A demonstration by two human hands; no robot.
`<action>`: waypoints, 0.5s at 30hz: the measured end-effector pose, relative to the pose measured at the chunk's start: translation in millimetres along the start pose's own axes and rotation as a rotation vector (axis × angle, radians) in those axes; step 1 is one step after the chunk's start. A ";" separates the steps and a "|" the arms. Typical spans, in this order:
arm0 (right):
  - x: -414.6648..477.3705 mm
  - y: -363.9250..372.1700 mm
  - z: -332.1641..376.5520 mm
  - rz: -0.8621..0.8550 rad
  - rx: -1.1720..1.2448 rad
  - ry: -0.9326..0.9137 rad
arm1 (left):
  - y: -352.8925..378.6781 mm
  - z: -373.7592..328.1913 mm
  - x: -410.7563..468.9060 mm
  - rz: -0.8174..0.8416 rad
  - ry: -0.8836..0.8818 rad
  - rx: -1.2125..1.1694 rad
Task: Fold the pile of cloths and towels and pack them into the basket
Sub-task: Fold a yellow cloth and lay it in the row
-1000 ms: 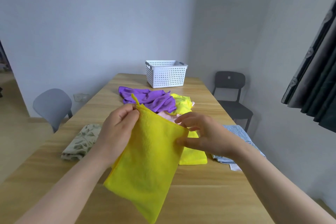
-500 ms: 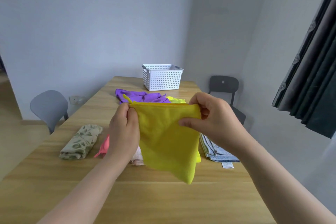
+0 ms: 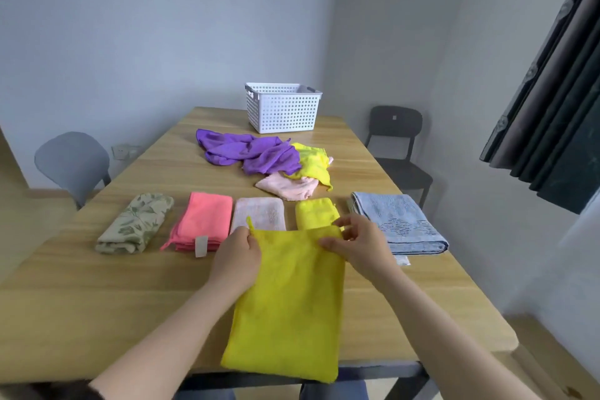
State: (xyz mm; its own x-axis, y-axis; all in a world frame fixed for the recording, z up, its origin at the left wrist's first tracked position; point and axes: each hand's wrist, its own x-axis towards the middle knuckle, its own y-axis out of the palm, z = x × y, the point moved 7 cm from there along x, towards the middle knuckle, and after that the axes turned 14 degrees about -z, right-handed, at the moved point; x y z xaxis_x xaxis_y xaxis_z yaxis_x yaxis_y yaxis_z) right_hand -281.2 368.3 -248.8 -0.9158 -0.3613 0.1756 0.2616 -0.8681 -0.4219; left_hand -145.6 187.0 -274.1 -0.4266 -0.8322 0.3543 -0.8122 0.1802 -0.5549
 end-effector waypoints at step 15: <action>-46.4 -8.7 -48.3 -0.102 0.051 -0.010 | -12.4 -22.3 -43.1 -0.056 0.418 0.028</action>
State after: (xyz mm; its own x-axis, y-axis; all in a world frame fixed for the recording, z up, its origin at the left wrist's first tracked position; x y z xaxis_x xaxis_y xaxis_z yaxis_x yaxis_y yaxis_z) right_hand -255.7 409.0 -296.2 -0.9354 -0.2732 0.2246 0.1822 -0.9166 -0.3558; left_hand -126.0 232.3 -265.7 -0.5116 -0.5549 0.6561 -0.8300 0.1216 -0.5443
